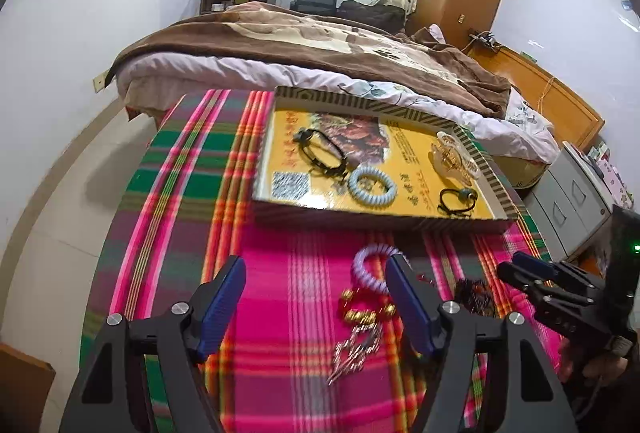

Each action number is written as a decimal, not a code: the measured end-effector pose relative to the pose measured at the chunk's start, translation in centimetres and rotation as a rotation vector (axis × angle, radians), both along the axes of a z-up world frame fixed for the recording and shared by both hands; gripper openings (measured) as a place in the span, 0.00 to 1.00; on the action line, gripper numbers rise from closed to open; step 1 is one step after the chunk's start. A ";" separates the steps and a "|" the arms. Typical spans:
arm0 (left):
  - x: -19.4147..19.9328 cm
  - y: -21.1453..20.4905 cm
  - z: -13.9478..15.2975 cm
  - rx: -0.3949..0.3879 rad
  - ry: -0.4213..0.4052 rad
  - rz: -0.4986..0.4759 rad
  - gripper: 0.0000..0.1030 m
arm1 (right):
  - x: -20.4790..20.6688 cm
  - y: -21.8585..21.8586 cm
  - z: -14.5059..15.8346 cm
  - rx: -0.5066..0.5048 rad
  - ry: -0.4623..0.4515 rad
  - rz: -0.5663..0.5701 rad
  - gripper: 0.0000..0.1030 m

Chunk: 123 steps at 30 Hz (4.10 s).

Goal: Organize jewelry
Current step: 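Move the right gripper to the dark bead strand and close on it, then lift the dark bead strand with the right gripper while the left grasps the lavender coil bracelet, then lower the dark bead strand and lavender coil into the yellow tray and open both grippers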

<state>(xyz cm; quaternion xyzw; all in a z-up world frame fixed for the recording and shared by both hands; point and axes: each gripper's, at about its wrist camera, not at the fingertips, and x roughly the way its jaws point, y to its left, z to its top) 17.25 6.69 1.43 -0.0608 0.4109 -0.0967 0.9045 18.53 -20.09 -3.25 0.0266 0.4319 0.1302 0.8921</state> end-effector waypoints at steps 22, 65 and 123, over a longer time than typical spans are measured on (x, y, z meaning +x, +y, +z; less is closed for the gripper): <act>-1.4 1.9 -2.1 -0.022 0.056 0.027 0.70 | 0.1 3.6 -2.0 -0.092 0.034 0.106 0.36; 6.7 -6.1 -5.6 0.052 0.198 -0.069 0.69 | -1.4 -4.4 1.2 0.088 -0.095 -0.066 0.09; 9.2 -3.0 1.8 0.055 -0.020 -0.023 0.09 | 8.0 0.1 7.2 0.058 -0.180 0.011 0.09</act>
